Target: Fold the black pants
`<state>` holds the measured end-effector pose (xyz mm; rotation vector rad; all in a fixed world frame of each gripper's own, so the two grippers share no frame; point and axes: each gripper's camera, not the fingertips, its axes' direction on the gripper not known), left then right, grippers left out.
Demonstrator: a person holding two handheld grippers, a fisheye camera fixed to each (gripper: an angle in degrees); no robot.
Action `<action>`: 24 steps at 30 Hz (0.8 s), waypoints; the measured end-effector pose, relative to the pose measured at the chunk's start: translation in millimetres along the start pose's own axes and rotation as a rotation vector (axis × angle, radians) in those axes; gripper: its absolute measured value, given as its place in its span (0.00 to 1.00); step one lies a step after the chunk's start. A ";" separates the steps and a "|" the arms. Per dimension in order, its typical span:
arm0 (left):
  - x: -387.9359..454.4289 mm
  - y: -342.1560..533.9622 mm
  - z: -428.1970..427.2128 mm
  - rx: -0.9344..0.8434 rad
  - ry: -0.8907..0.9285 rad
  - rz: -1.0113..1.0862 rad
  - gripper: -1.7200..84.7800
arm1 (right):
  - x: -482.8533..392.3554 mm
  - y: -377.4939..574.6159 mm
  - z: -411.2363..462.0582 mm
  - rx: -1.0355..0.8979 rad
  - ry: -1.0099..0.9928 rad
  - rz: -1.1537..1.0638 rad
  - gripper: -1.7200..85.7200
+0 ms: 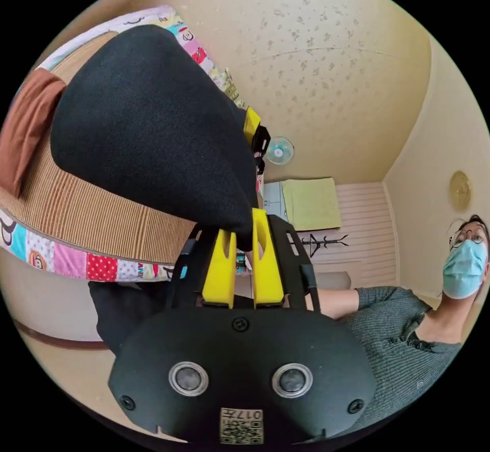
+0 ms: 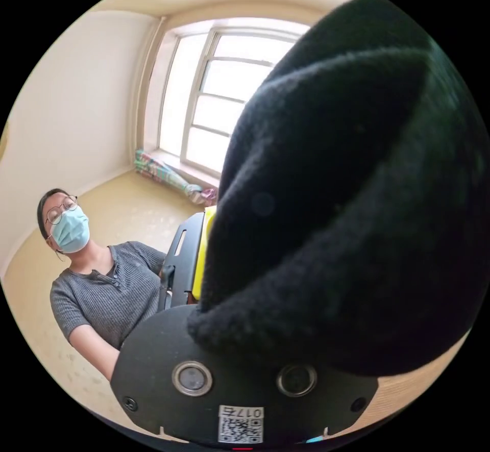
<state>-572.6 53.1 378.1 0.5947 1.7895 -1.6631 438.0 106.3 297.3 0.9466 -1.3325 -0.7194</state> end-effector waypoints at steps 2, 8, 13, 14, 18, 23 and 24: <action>0.9 -15.8 -67.0 0.134 -0.053 0.002 0.09 | 9.4 -40.3 55.4 -0.063 -0.051 -0.042 0.20; -94.8 -17.6 -167.9 0.382 -0.263 -0.230 0.18 | 137.6 -64.4 155.1 0.005 0.049 0.349 0.18; -238.0 39.3 -149.0 0.202 -0.390 -0.593 0.14 | 219.9 89.0 114.0 0.108 0.067 0.752 0.05; -276.8 63.4 -131.2 0.098 -0.402 -0.705 0.13 | 221.4 135.7 92.3 0.121 0.100 0.816 0.04; -369.5 165.3 -69.0 -0.153 -0.277 -0.997 0.08 | 162.0 313.0 -12.2 0.295 0.240 1.036 0.03; -381.8 310.4 -54.3 -0.290 -0.200 -1.634 0.07 | -8.0 489.1 -102.4 0.913 0.435 1.138 0.02; -377.1 311.8 -57.1 -0.203 -0.169 -1.657 0.06 | -50.2 519.0 -107.3 1.092 0.471 1.064 0.02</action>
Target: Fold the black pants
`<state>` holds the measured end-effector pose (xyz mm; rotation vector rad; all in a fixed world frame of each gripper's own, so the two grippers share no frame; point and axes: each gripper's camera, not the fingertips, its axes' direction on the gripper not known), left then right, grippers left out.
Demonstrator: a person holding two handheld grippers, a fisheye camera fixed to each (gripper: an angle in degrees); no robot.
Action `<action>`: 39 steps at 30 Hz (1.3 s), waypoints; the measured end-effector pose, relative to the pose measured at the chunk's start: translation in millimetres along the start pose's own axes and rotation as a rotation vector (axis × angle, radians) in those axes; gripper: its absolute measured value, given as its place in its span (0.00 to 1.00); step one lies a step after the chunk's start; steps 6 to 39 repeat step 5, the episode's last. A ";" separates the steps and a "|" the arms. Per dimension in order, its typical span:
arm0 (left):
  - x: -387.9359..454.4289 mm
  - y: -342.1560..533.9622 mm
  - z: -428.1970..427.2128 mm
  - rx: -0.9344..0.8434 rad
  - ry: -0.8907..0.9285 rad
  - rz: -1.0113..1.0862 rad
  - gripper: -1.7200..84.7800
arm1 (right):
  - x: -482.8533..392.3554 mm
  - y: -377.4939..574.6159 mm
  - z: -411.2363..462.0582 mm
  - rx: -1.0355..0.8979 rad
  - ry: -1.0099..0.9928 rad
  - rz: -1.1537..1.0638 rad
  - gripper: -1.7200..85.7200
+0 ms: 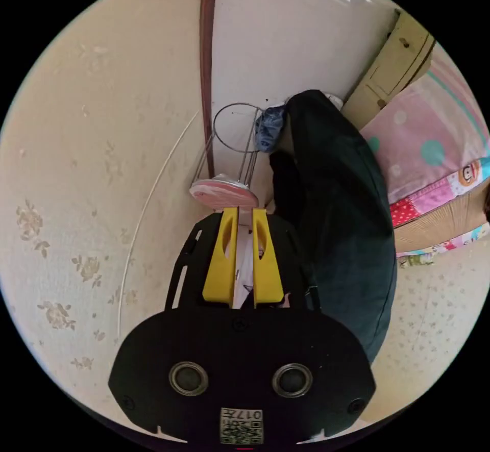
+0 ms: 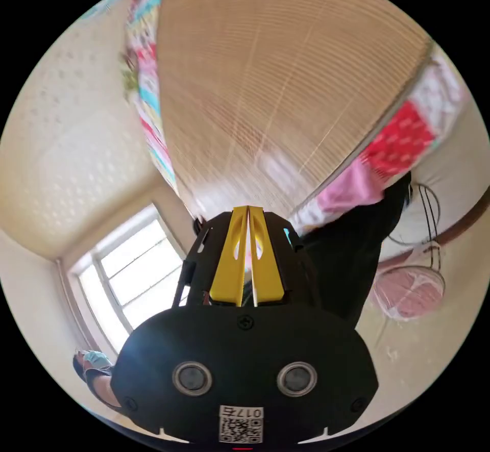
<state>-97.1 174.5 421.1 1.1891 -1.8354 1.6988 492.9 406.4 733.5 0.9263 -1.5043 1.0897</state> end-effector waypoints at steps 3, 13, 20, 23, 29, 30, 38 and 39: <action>31.9 10.6 -3.6 0.095 0.384 0.007 0.02 | 16.9 49.4 -75.6 0.294 -0.208 -0.074 0.02; 108.0 10.2 -5.6 0.090 0.494 0.114 0.01 | 32.0 76.2 -90.7 0.379 -0.298 -0.094 0.02; 108.0 10.2 -5.6 0.090 0.494 0.114 0.01 | 32.0 76.2 -90.7 0.379 -0.298 -0.094 0.02; 108.0 10.2 -5.6 0.090 0.494 0.114 0.01 | 32.0 76.2 -90.7 0.379 -0.298 -0.094 0.02; 108.0 10.2 -5.6 0.090 0.494 0.114 0.01 | 32.0 76.2 -90.7 0.379 -0.298 -0.094 0.02; 108.0 10.2 -5.6 0.090 0.494 0.114 0.01 | 32.0 76.2 -90.7 0.379 -0.298 -0.094 0.02; 108.0 10.2 -5.6 0.090 0.494 0.114 0.01 | 32.0 76.2 -90.7 0.379 -0.298 -0.094 0.02; 108.0 10.2 -5.6 0.090 0.494 0.114 0.01 | 32.0 76.2 -90.7 0.379 -0.298 -0.094 0.02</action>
